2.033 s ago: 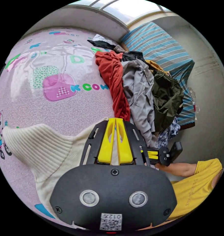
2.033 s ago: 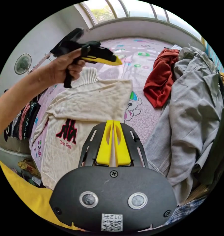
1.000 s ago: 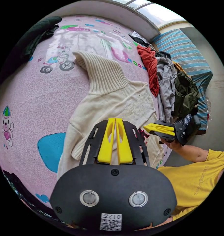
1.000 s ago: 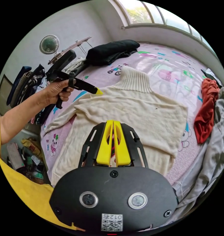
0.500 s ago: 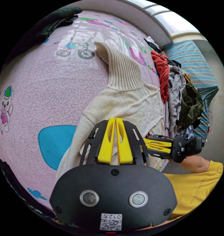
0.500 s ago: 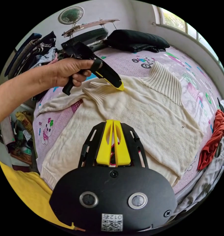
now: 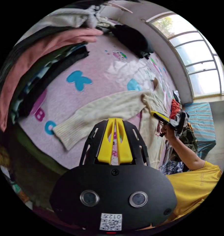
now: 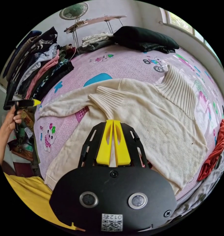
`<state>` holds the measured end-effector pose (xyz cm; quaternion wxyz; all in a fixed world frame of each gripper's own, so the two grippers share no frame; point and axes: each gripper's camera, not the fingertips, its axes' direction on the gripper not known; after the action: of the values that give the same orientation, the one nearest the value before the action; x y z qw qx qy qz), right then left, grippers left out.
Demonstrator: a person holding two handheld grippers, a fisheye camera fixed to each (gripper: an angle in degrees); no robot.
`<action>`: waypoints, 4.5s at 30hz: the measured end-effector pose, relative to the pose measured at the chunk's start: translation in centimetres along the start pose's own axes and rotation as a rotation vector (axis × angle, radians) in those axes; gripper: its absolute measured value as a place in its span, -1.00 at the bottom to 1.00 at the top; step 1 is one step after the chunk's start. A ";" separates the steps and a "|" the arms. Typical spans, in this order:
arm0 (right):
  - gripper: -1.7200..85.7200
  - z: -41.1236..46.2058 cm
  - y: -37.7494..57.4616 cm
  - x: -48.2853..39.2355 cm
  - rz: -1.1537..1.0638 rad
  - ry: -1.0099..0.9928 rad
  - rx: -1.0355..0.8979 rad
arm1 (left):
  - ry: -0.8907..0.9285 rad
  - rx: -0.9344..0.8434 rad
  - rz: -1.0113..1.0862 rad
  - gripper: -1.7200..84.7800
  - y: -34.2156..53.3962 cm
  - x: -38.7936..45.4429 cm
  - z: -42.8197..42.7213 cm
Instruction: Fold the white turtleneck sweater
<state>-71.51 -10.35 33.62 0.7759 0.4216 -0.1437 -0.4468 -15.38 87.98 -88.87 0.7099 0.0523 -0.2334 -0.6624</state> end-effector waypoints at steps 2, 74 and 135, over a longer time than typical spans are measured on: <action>-0.96 -0.2 -0.4 0.1 0.035 0.004 -0.035 | -0.047 0.041 -0.170 -0.92 3.2 -4.8 -3.0; -0.96 -11.3 10.3 22.7 0.498 0.162 0.268 | 0.362 -0.259 0.667 -0.95 -8.7 53.1 26.6; -0.83 4.9 -12.7 11.6 -0.083 -0.313 0.042 | -0.186 0.011 0.545 -0.95 -0.2 32.4 15.0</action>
<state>-75.25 -25.53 24.87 0.7158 0.3684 -0.2547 -0.5359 -21.13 60.25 -67.19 0.8371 -0.0694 -0.3065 -0.4479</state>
